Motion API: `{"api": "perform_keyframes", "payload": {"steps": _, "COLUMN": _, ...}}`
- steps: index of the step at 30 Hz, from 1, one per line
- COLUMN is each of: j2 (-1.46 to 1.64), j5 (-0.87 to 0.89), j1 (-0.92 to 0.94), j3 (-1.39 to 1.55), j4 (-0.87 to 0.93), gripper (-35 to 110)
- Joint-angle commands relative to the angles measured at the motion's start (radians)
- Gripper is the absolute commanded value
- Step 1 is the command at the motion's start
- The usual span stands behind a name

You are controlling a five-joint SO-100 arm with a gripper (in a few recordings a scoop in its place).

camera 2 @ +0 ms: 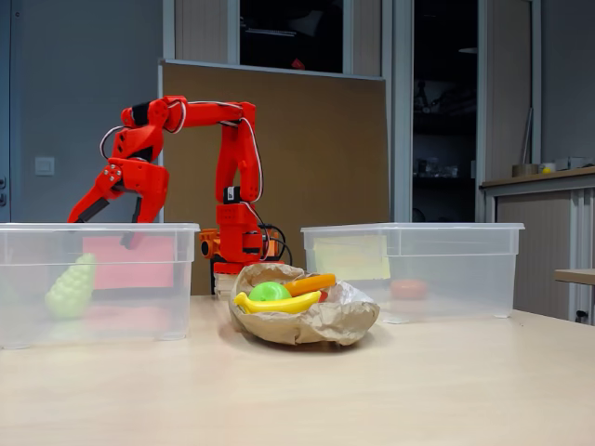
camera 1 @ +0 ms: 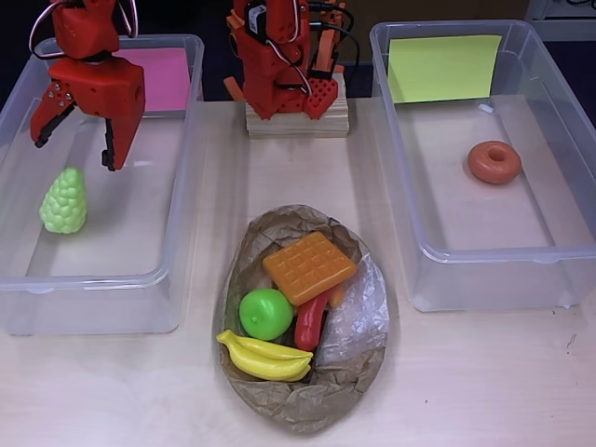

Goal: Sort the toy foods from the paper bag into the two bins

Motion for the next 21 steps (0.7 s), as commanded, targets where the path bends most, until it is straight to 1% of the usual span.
{"api": "perform_keyframes", "payload": {"steps": 1, "j2": 0.089, "j5": -0.015, "j1": 0.011, "j3": -0.028, "j4": 0.044, "gripper": 43}}
{"api": "perform_keyframes", "payload": {"steps": 6, "j2": 0.232, "j5": -0.041, "j1": -0.023, "j3": -0.114, "j4": 0.114, "gripper": 40}}
{"api": "perform_keyframes", "payload": {"steps": 12, "j2": 0.399, "j5": -0.006, "j1": -0.135, "j3": -0.147, "j4": 0.115, "gripper": 34}}
{"api": "perform_keyframes", "payload": {"steps": 16, "j2": 0.416, "j5": 0.028, "j1": -0.275, "j3": -0.176, "j4": 0.118, "gripper": 29}}
{"api": "perform_keyframes", "payload": {"steps": 21, "j2": 0.341, "j5": 0.097, "j1": -0.495, "j3": -0.212, "j4": 0.12, "gripper": 24}}
